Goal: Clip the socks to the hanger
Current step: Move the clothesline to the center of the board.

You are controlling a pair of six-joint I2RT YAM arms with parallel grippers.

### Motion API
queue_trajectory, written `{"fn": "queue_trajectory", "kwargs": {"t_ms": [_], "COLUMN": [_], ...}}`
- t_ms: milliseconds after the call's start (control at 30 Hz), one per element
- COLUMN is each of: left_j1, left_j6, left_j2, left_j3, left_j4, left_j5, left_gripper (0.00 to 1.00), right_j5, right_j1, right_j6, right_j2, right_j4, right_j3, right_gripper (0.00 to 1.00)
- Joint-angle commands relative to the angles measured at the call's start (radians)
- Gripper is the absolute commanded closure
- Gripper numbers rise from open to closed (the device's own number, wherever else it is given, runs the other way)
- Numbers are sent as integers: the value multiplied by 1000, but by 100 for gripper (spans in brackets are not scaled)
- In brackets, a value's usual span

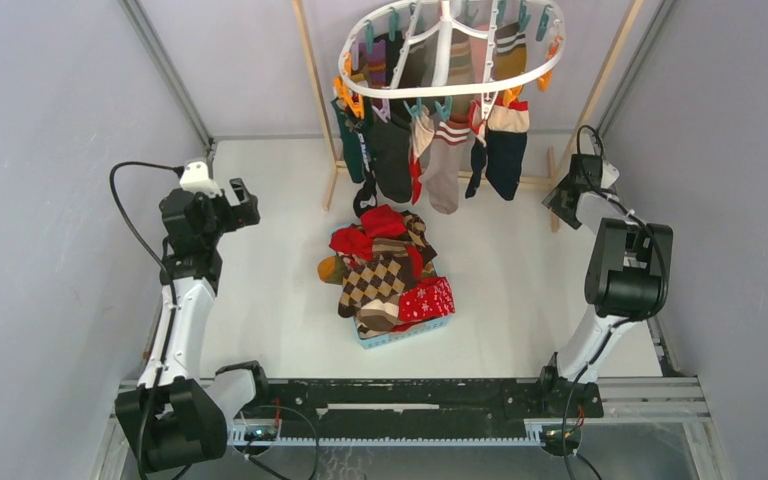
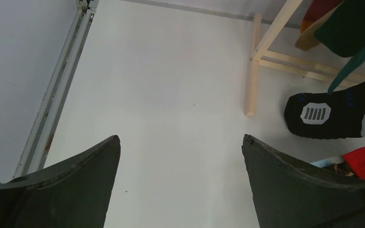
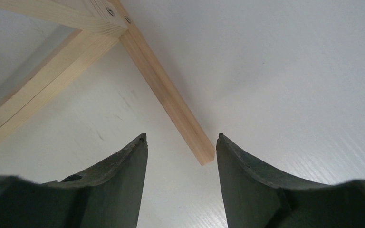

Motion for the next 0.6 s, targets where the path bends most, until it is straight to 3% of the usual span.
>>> {"fn": "queue_trajectory", "kwargs": {"t_ms": [0,133,367,467,567], "left_j1": [12,23,37,43,44], "left_j6": [-17,-23,-36,-39,-39], "left_j2": [-15,-23,-44,-55,-64], "left_j3": [56,69,86,90,87], "left_j4": [16,10,-3,-8,-13], "left_j5": [17,28,52,59,69], "left_gripper": [0,0,0,0,0], "right_j5": [10,15,10,9,26], "right_j1": [9,11,30,36,47], "right_j6": [-24,-36,-74,-94,-119], "right_j2": [64,121,149,149,130], "right_j4": [-107,-191,-240,-249,-247], "right_j3": [104,173,184,184,183], "right_gripper": [39,46,67,65,52]}}
